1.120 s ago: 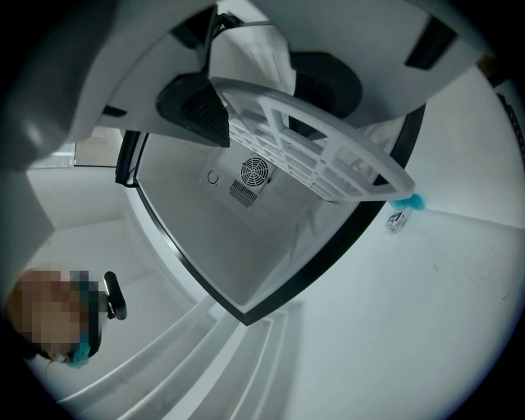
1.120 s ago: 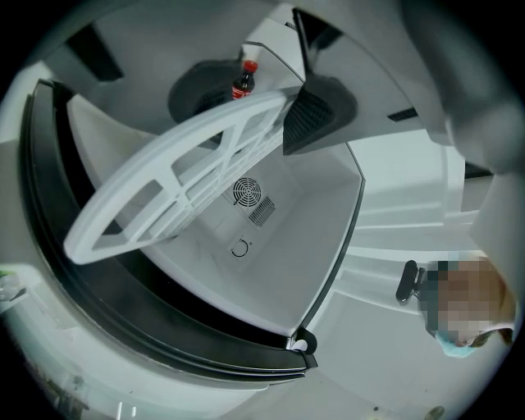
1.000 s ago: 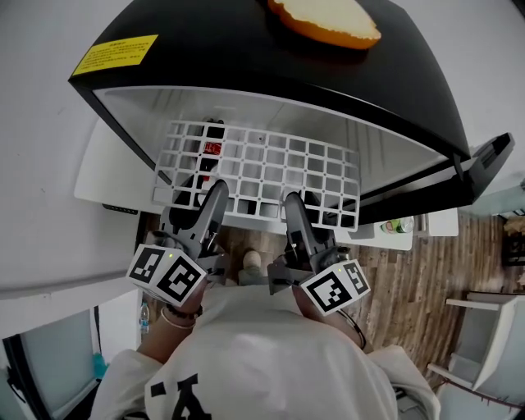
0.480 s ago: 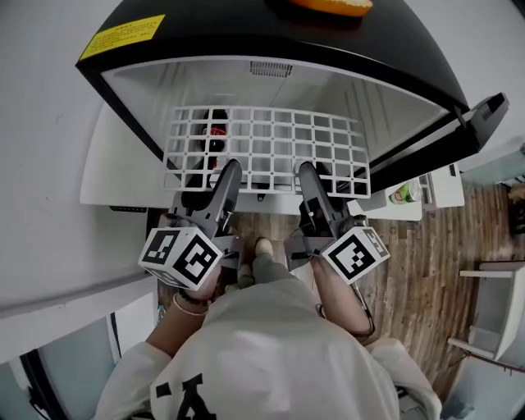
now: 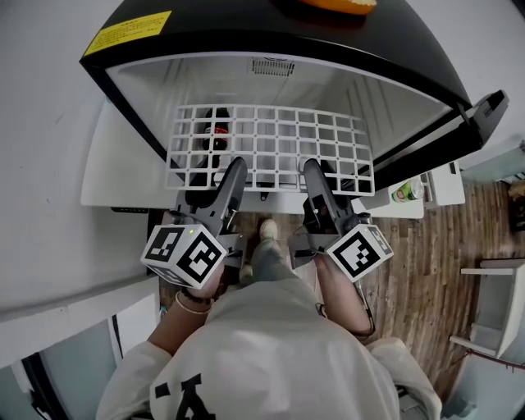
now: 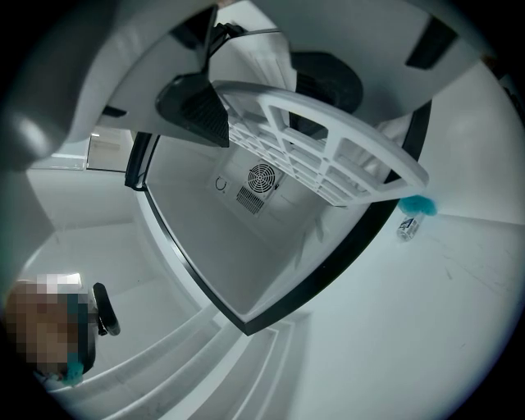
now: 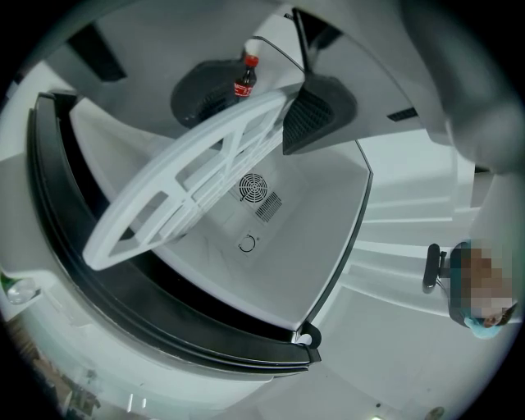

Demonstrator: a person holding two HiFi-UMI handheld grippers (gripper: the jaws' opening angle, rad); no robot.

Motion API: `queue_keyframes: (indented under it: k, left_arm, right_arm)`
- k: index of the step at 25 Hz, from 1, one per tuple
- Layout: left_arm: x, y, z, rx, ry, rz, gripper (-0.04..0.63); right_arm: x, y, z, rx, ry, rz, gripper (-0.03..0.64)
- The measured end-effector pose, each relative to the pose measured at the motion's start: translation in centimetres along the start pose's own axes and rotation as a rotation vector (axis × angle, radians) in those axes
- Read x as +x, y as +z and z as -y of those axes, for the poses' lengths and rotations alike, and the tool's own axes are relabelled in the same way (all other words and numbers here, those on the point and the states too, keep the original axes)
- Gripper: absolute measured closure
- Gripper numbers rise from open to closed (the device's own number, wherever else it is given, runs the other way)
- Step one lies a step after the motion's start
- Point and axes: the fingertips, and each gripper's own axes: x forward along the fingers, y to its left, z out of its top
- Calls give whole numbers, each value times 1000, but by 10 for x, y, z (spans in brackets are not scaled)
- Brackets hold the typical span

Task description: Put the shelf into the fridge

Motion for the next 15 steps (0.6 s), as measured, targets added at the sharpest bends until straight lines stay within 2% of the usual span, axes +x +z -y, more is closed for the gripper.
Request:
queue_keyframes:
  k: [8, 11, 15]
  left_arm:
    - [6, 3, -2, -2, 0, 8, 371]
    - [8, 3, -2, -2, -1, 8, 371]
    - [11, 4, -3, -2, -4, 9, 371]
  right_arm:
    - [7, 3, 0, 8, 13, -4, 453]
    - [12, 4, -4, 3, 52, 2, 453]
    - [11, 4, 2, 10, 16, -1, 453]
